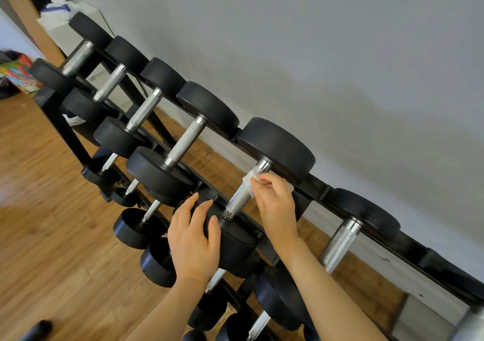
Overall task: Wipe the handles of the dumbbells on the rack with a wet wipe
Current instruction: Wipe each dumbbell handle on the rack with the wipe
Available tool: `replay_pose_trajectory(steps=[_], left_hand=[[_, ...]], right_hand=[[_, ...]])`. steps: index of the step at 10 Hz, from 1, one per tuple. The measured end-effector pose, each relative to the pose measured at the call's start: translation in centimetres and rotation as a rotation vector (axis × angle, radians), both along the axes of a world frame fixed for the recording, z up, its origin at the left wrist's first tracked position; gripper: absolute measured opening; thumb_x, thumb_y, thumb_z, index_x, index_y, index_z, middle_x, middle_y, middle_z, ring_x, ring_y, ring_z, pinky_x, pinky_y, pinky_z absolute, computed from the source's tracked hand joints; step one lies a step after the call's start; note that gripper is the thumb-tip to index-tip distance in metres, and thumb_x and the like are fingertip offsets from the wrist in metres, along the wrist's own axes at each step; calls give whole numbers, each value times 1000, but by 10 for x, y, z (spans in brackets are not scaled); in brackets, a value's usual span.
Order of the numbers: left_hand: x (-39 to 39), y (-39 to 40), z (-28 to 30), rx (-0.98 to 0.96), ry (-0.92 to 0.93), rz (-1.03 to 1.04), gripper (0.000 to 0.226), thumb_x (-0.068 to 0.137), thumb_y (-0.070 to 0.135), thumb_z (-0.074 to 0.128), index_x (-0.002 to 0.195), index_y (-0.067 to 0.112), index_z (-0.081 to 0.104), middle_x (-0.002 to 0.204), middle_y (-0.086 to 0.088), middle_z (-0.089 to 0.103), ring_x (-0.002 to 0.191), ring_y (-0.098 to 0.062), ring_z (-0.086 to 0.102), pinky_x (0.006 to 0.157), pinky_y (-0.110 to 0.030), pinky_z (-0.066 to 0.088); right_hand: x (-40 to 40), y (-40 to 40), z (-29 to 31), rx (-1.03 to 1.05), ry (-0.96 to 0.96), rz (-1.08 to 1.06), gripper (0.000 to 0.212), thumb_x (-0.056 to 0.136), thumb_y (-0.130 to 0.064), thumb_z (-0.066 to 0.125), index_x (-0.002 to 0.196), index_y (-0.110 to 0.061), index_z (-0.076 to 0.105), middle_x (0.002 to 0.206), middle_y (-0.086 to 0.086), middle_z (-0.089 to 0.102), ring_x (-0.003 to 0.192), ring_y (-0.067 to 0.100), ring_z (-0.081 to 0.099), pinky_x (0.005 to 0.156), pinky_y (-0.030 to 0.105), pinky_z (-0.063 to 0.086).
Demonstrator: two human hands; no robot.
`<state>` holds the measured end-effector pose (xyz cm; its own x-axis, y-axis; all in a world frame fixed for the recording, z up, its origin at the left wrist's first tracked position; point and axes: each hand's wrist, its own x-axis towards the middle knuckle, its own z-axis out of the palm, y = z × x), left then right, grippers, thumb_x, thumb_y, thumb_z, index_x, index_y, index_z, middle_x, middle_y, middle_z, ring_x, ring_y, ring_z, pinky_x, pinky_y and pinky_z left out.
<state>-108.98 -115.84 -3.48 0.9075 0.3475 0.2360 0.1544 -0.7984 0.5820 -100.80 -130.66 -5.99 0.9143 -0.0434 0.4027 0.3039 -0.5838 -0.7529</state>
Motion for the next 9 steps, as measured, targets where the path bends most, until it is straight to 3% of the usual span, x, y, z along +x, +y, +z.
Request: replay_pose_trajectory(steps=[1, 2, 3, 4, 6, 9], left_hand=[[0, 0, 0, -2, 2, 1, 49, 94, 42, 35, 124, 18, 65, 141, -3, 53, 133, -23, 44, 105, -35, 26], [0, 0, 0, -3, -4, 0, 48, 94, 41, 36, 123, 17, 66, 140, -4, 54, 132, -23, 44, 106, -35, 26], [1, 0, -1, 2, -1, 0, 47, 95, 41, 36, 123, 17, 66, 140, -3, 54, 132, -23, 45, 106, -35, 26], [0, 0, -1, 2, 2, -4, 47, 95, 41, 36, 123, 17, 66, 140, -4, 54, 131, -24, 46, 106, -36, 27], [0, 1, 0, -11, -16, -16, 45, 94, 39, 38, 120, 16, 67, 138, -4, 55, 128, -24, 47, 104, -35, 28], [0, 1, -2, -12, -15, -17, 45, 94, 41, 38, 120, 18, 67, 138, -3, 55, 128, -23, 48, 104, -38, 31]], right_hand=[[4, -1, -2, -57, -30, -4, 30, 95, -49, 52, 106, -25, 66, 105, -16, 60, 100, -7, 54, 87, 11, 41], [0, 0, -7, -277, -160, -4, 29, 97, -30, 51, 109, -10, 70, 111, 3, 64, 106, 6, 57, 88, 16, 48], [-3, 3, 3, -167, -110, 41, 33, 94, -24, 50, 107, -1, 70, 108, 13, 66, 101, 24, 62, 80, 27, 56], [-1, 8, 11, -111, -70, -40, 40, 95, -31, 45, 103, -2, 72, 107, 12, 66, 99, 23, 63, 78, 27, 56], [-22, 18, -1, 126, -15, -130, 21, 86, -11, 67, 104, -2, 73, 103, 7, 63, 94, 14, 63, 76, 18, 57], [-13, 26, 0, 336, 25, -231, 19, 85, -5, 69, 103, -5, 74, 104, 4, 62, 94, 13, 64, 76, 12, 53]])
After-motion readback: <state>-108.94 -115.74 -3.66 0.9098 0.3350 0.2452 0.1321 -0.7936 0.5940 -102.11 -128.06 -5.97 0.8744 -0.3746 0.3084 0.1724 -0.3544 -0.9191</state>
